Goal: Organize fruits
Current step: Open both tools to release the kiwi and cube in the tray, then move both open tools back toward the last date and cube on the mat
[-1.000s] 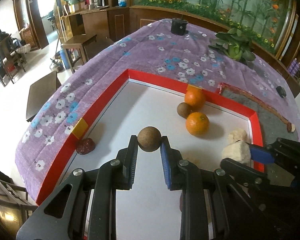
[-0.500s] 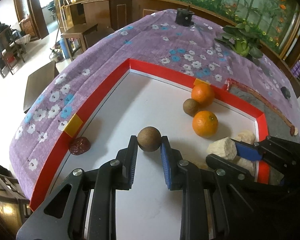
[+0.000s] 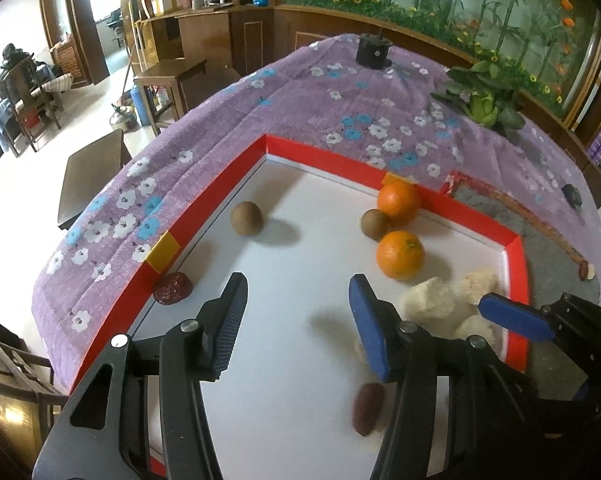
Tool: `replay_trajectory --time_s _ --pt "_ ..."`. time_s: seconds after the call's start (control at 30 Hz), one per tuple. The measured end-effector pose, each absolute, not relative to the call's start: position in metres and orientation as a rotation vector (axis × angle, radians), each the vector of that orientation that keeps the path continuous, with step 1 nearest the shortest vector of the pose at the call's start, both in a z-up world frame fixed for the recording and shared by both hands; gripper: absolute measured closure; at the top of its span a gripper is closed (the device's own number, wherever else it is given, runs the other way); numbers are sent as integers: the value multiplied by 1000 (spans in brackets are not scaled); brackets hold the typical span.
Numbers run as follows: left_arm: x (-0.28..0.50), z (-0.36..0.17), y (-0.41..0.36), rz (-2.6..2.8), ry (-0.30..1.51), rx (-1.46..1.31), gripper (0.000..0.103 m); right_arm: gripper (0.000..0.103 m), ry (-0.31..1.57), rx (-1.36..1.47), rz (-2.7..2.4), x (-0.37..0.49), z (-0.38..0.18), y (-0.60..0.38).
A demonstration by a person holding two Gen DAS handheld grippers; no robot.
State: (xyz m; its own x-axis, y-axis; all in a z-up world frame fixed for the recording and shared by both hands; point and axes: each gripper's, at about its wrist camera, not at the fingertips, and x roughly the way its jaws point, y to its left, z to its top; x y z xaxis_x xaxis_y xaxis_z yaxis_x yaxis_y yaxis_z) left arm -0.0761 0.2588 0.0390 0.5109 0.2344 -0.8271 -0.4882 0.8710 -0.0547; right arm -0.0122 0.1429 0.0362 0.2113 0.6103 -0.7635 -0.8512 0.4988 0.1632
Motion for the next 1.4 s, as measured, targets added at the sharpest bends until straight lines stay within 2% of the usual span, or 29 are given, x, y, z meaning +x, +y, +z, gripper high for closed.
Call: replay_trajectory --time_s 0.17,0.5,1.4 --pt "-77 51 238 410 915 -281 50 59 850 -276 1007 -14 46 116" --pt "-52 64 168 279 908 -220 50 59 867 -177 878 0 45 35" --pt "50 37 -9 -48 1039 -92 50 58 913 -69 527 54 20 -163"
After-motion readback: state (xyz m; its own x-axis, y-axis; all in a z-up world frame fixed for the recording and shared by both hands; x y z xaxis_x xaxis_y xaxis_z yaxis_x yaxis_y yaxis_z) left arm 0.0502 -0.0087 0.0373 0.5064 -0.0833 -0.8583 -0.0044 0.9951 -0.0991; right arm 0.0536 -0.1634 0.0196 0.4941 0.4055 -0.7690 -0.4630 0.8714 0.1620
